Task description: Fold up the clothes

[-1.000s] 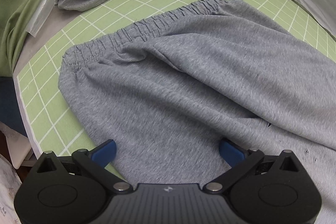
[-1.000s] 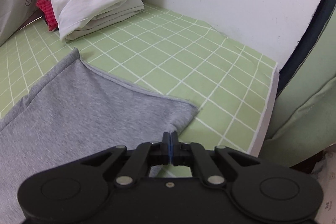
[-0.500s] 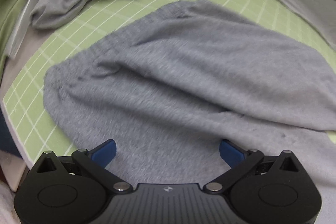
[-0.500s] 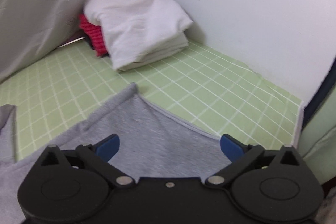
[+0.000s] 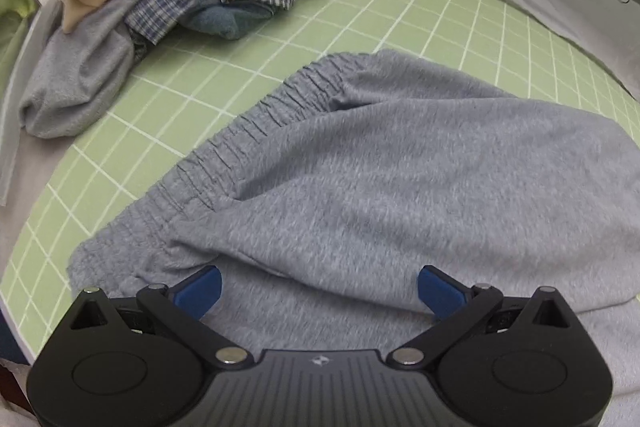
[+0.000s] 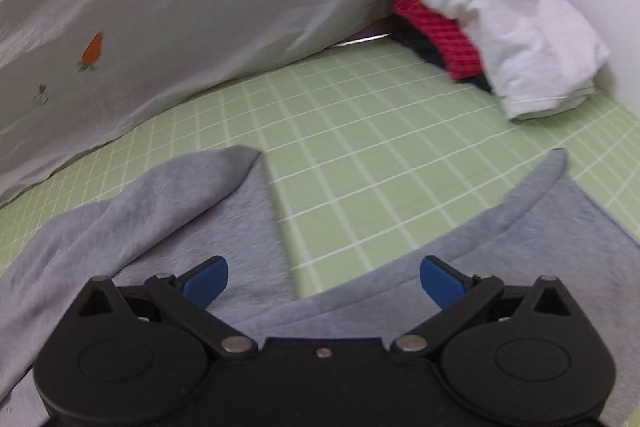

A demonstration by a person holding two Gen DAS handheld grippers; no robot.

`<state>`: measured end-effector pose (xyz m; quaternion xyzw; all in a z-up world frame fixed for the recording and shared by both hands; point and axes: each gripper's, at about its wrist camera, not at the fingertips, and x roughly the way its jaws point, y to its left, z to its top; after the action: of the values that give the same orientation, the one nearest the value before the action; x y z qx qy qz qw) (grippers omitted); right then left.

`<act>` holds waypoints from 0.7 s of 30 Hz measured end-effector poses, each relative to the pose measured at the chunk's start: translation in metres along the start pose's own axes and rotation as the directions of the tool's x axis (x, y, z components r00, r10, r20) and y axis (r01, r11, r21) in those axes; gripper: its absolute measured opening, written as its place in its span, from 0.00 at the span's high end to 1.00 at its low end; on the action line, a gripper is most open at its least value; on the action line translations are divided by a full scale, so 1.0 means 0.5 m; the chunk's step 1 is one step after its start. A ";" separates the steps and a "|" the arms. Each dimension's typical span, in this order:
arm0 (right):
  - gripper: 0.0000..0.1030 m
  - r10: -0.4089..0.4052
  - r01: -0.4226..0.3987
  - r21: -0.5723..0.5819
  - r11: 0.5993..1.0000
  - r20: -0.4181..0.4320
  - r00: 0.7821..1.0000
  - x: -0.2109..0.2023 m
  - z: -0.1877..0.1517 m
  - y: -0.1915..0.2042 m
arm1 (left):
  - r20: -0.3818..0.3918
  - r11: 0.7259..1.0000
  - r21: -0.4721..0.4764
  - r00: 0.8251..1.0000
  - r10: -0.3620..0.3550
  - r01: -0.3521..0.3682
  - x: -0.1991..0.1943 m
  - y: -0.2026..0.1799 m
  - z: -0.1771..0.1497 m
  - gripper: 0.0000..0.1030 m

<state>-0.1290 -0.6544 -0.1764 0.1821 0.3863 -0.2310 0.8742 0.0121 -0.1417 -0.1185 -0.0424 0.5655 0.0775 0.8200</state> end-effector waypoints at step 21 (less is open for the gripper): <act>0.99 0.042 -0.078 -0.267 0.961 -0.139 0.989 0.133 0.052 0.088 | 0.016 1.000 0.003 1.000 0.003 -0.003 0.037 -0.012 0.000 0.00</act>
<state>-0.0501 -0.6483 -0.2042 0.0872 0.4657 -0.1366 0.8700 0.0197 -0.1463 -0.1361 -0.0394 0.5590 0.0783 0.8245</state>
